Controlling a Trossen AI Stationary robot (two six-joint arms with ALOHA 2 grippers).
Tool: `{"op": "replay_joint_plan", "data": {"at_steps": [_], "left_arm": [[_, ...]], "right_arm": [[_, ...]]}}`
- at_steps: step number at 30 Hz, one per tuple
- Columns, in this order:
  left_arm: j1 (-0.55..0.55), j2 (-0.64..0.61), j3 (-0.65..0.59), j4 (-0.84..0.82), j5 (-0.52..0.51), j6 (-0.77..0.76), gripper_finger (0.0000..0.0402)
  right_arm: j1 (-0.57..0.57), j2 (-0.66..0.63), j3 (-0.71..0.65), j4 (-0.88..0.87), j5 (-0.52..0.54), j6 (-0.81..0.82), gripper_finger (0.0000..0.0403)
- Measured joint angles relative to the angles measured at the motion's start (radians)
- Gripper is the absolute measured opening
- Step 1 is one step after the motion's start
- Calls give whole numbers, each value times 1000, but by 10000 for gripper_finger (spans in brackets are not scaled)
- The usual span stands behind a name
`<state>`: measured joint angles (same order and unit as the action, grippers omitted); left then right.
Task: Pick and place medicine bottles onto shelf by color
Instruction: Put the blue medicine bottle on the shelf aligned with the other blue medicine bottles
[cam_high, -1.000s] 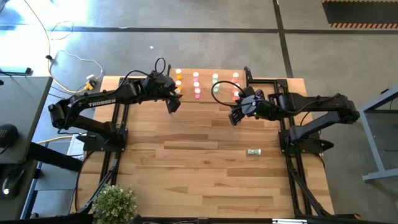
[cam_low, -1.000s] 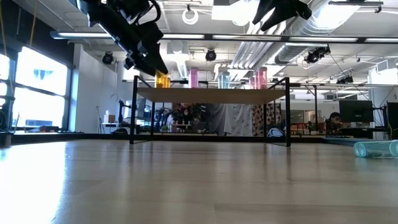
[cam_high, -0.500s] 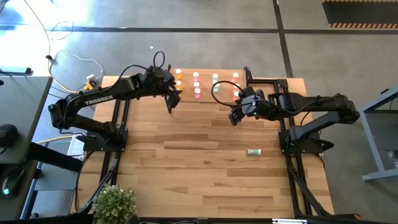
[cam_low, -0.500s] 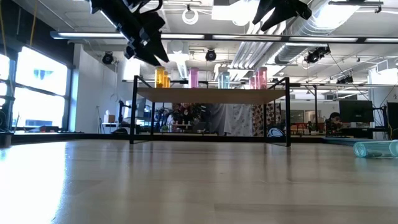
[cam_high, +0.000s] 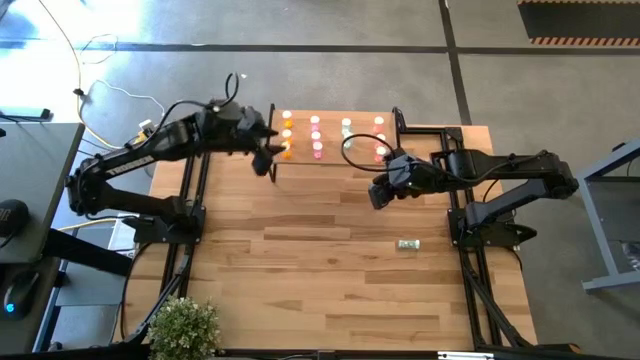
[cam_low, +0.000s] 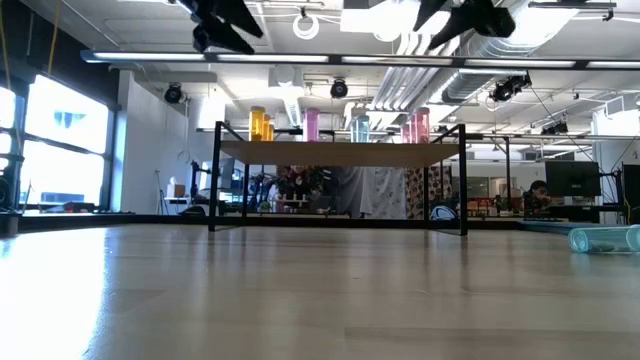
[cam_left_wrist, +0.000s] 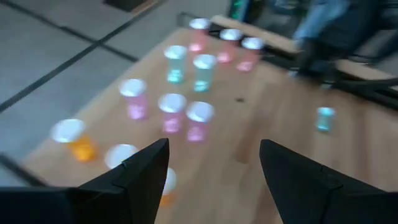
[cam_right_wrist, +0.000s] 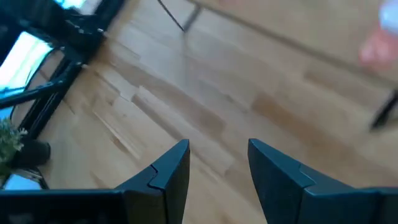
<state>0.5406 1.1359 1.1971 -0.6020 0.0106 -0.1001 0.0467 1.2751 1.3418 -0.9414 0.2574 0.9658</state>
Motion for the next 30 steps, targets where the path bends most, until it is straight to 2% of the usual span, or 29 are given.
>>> {"op": "replay_joint_plan", "data": {"at_steps": [9, 13, 17, 23, 30], "left_arm": [[-174, -166, -174, 139, 16, -81, 243], [-251, -202, -212, 147, 17, -81, 243], [-327, -217, -215, 153, 48, -79, 243], [-420, -217, -215, 152, 69, -14, 243], [-477, -217, -216, 152, 67, -1, 243]], "right_arm": [[81, 0, 0, -193, -27, 446, 154], [130, 16, 0, -284, -28, 595, 154], [188, 52, 0, -343, -87, 735, 154], [260, 125, 0, -352, -162, 851, 154], [329, 214, 0, -352, -225, 985, 154]]}}
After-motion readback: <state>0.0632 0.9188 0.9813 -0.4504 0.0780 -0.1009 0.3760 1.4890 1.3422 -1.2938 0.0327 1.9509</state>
